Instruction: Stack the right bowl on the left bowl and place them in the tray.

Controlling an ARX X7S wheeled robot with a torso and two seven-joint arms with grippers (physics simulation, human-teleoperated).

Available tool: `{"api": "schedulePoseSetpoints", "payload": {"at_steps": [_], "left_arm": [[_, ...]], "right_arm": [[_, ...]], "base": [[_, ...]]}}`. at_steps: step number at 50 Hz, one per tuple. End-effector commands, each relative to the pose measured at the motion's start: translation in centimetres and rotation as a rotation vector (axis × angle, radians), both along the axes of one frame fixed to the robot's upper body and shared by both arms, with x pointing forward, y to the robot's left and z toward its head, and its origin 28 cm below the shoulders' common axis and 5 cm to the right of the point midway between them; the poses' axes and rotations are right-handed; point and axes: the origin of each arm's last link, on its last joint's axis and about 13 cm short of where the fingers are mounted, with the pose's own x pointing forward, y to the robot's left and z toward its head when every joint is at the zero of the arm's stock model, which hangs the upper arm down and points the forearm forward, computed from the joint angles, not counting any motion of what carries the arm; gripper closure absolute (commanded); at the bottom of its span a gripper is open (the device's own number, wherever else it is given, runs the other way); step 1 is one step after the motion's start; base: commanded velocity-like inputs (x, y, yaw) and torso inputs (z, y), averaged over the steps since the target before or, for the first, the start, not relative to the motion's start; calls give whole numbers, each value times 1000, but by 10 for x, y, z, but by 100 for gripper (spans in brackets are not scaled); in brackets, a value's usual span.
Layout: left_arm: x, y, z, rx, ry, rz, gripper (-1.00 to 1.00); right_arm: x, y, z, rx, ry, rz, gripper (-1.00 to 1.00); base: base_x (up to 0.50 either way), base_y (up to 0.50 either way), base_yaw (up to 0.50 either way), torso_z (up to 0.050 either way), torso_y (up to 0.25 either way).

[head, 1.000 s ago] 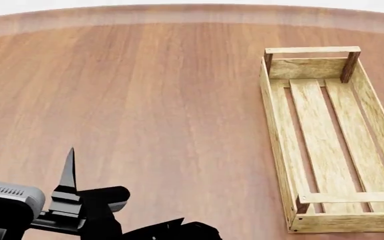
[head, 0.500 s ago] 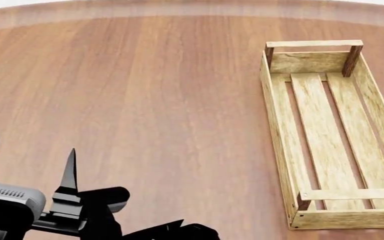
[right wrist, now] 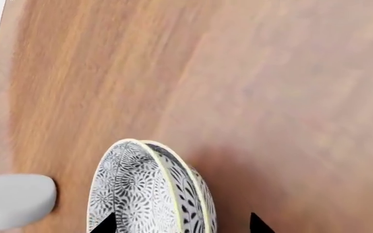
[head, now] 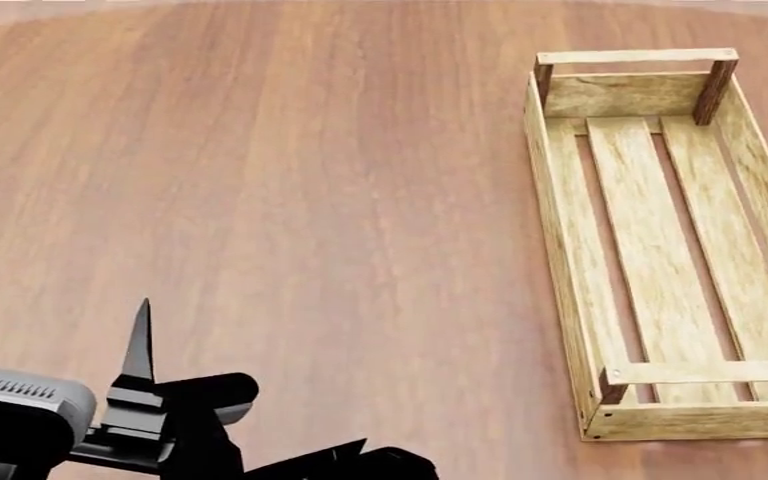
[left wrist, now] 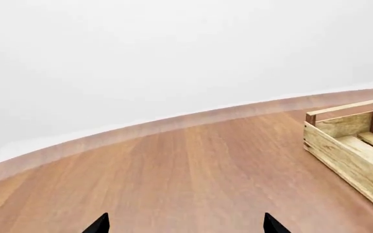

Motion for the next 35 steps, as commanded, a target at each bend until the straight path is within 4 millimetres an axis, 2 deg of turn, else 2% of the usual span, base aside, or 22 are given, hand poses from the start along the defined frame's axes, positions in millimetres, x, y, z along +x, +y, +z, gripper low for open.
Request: {"api": "schedulePoseSetpoints", "payload": {"at_steps": [1, 9, 10, 35], "left_arm": [[3, 1, -1, 3, -13, 10, -100], [1, 1, -1, -4, -10, -9, -100], [1, 0, -1, -36, -19, -30, -100], [1, 3, -1, -31, -22, -14, -100]], "right_arm": [[-2, 6, 2, 26, -12, 59, -100], [-3, 6, 0, 23, -24, 74, -100], [-3, 7, -1, 21, -43, 67, 100], [-4, 8, 0, 25, -49, 65, 100]], "base": [[0, 0, 0, 0, -250], [0, 0, 0, 0, -247], [0, 0, 0, 0, 0], [0, 0, 0, 0, 0]]}}
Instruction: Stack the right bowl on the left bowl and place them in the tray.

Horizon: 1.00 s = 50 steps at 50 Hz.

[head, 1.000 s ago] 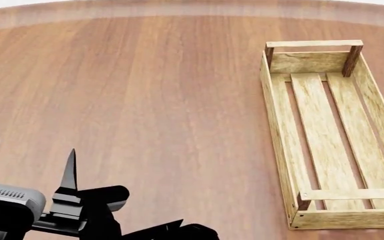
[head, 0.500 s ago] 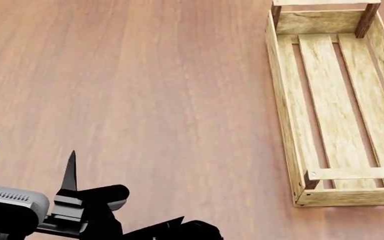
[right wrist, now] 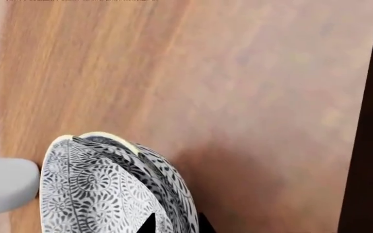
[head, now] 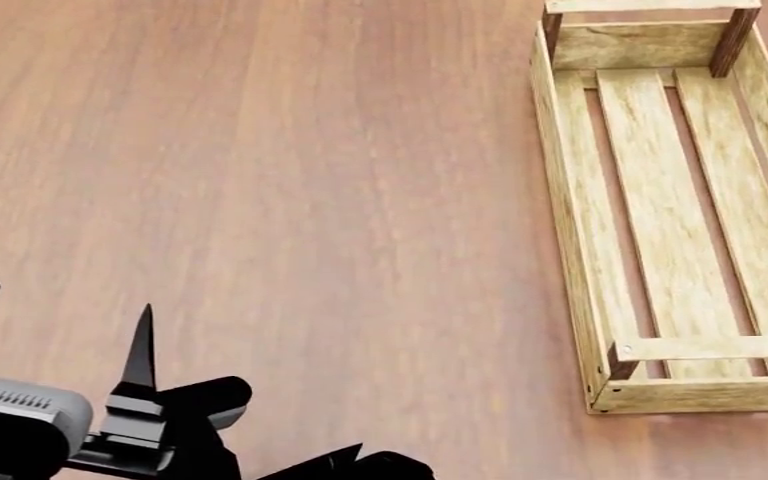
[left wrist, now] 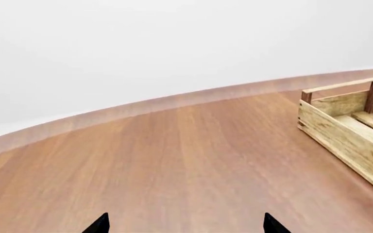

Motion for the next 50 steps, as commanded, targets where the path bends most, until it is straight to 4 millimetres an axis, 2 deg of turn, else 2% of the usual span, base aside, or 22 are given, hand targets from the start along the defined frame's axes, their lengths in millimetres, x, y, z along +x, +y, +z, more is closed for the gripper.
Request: {"api": "schedulePoseSetpoints", "payload": {"at_steps": [1, 16, 24, 28, 39, 50], "left_arm": [[2, 2, 2, -29, -15, -3, -100], [2, 2, 4, -44, -15, -15, -100], [3, 1, 1, -37, -16, -10, -100], [2, 1, 2, -35, -17, -10, -100], [1, 3, 2, -34, -19, -6, -100], [2, 4, 2, -38, -18, -4, -100]], "right_arm": [[-1, 9, 2, 46, -5, 25, 100], [1, 8, 6, 51, -16, 15, 100], [6, 5, 6, 53, -24, -4, 100], [12, 1, 13, 60, -26, -33, 100], [66, -31, 55, 135, -76, -303, 100], [101, -69, 106, 219, -115, -507, 100]], "base": [[0, 3, 0, 0, 0], [0, 0, 0, -1, 206], [1, 0, 0, 0, 0], [0, 0, 0, 0, 0], [0, 0, 0, 0, 0], [0, 0, 0, 0, 0]]}}
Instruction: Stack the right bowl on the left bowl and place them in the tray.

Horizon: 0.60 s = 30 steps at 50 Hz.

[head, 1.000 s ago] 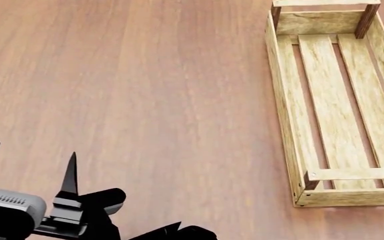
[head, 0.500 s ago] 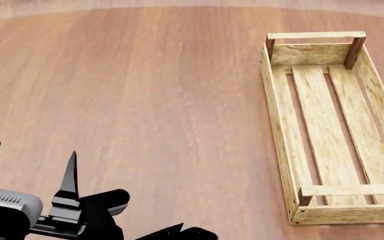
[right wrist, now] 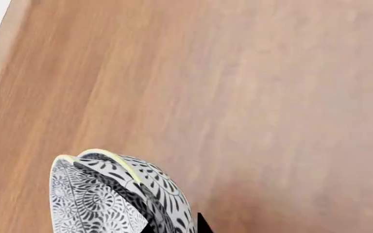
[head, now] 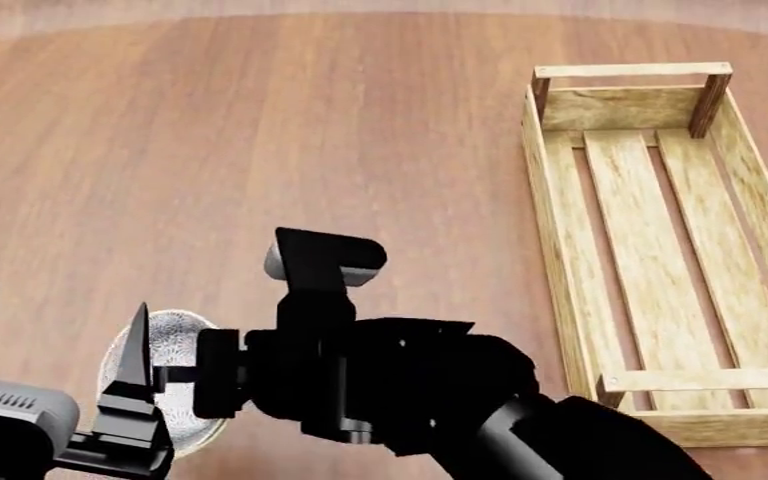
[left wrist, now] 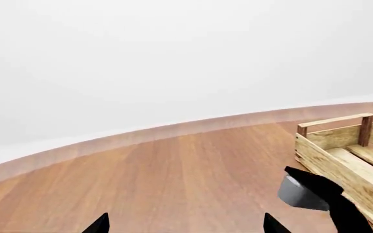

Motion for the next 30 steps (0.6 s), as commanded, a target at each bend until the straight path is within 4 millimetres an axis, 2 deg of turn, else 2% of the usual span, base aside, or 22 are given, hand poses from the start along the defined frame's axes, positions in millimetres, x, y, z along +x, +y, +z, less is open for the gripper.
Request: {"api": "schedulePoseSetpoints", "payload": {"at_steps": [1, 6, 15, 25, 30], "left_arm": [[3, 2, 0, -13, -12, 6, -100], [4, 1, -1, -16, -8, 6, -100], [5, 3, -5, -19, -1, 6, -100], [6, 3, -4, -28, 3, 1, -100], [7, 3, -5, -25, 3, 3, -100]], "right_arm": [[37, -32, 64, 165, -90, -191, 100], [47, -50, 82, 207, -114, -272, 100], [56, -99, 118, 326, -142, -484, 100], [57, -152, 129, 419, -145, -749, 100], [57, -169, 130, 442, -138, -839, 100]], "base": [[0, 0, 0, 0, 0], [0, 0, 0, 0, 0], [0, 0, 0, 0, 0], [0, 0, 0, 0, 0], [0, 0, 0, 0, 0]]}}
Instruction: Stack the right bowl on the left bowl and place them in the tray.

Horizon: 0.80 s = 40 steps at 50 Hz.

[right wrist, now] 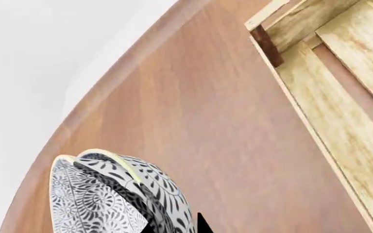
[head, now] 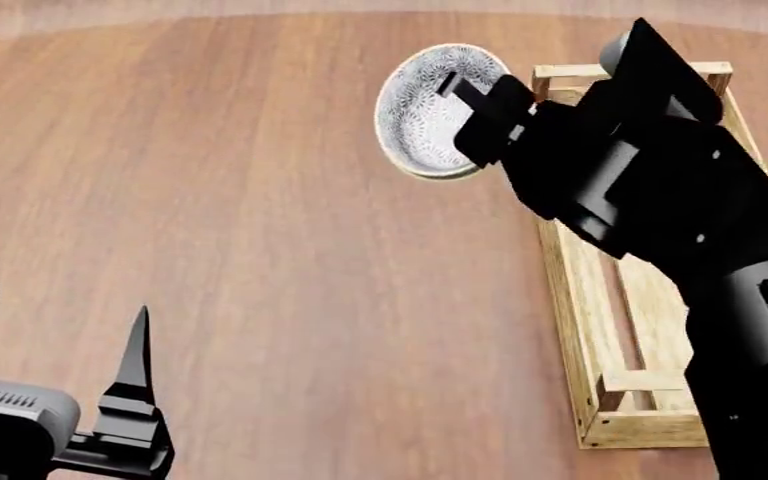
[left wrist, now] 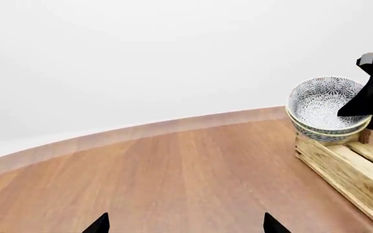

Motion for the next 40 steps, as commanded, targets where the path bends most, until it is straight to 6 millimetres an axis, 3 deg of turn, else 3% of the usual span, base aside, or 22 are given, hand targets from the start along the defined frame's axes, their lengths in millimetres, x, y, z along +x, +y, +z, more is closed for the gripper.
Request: {"api": "schedulePoseSetpoints", "payload": {"at_steps": [1, 17, 29, 34, 40], "left_arm": [[4, 2, 0, -16, -11, 4, -100], [5, 3, -1, -19, -8, -3, -100], [5, 1, -3, 9, -14, -3, -100], [5, 1, -4, 21, -9, -7, -100], [6, 1, -5, 23, 1, -14, -100]], "right_arm": [[1, -42, 25, 188, -64, -210, 100], [-5, -85, 18, 386, -23, -431, 100], [-7, -103, 9, 483, -24, -540, 100], [-8, -105, 9, 499, -29, -544, 100], [-9, -109, 14, 528, -49, -560, 100]], "base": [[0, 0, 0, 0, 0], [0, 0, 0, 0, 1], [0, 0, 0, 0, -23], [2, 0, 0, 0, -250], [0, 0, 0, 0, 0]]}}
